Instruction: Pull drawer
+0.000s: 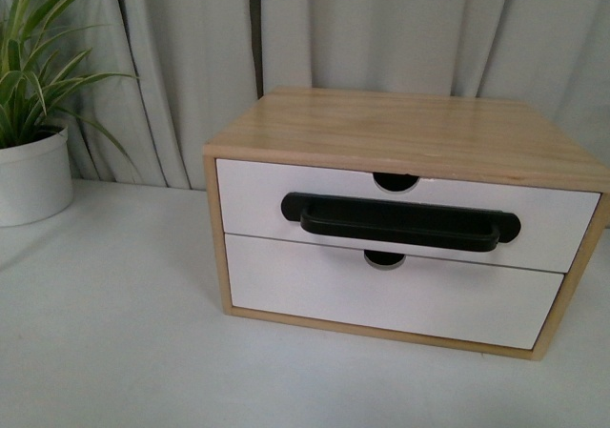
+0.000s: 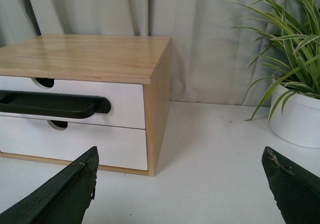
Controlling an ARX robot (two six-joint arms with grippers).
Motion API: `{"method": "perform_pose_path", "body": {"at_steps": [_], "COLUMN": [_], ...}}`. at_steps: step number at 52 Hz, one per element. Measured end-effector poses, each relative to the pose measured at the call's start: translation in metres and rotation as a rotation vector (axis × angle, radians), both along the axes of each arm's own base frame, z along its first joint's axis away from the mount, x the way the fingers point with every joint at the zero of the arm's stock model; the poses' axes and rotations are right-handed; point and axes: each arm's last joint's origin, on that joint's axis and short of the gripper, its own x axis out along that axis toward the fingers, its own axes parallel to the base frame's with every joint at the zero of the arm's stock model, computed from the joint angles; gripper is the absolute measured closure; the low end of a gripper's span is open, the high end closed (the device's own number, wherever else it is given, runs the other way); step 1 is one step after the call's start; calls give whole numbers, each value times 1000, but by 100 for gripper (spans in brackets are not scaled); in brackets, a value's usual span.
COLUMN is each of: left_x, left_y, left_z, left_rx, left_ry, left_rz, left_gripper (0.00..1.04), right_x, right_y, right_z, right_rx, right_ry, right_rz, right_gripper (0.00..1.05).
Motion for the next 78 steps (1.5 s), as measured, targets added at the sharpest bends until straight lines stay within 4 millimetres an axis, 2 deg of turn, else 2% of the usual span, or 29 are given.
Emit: {"method": "perform_pose_path", "body": {"at_steps": [78], "left_x": [0], "left_y": [0], "left_z": [0], "left_rx": [0], "left_ry": [0], "left_rz": [0], "left_gripper": [6], "right_x": [0], "right_y": [0], "right_z": [0], "right_rx": [0], "right_ry": [0], "right_rz": [0], "right_gripper": [9]}}
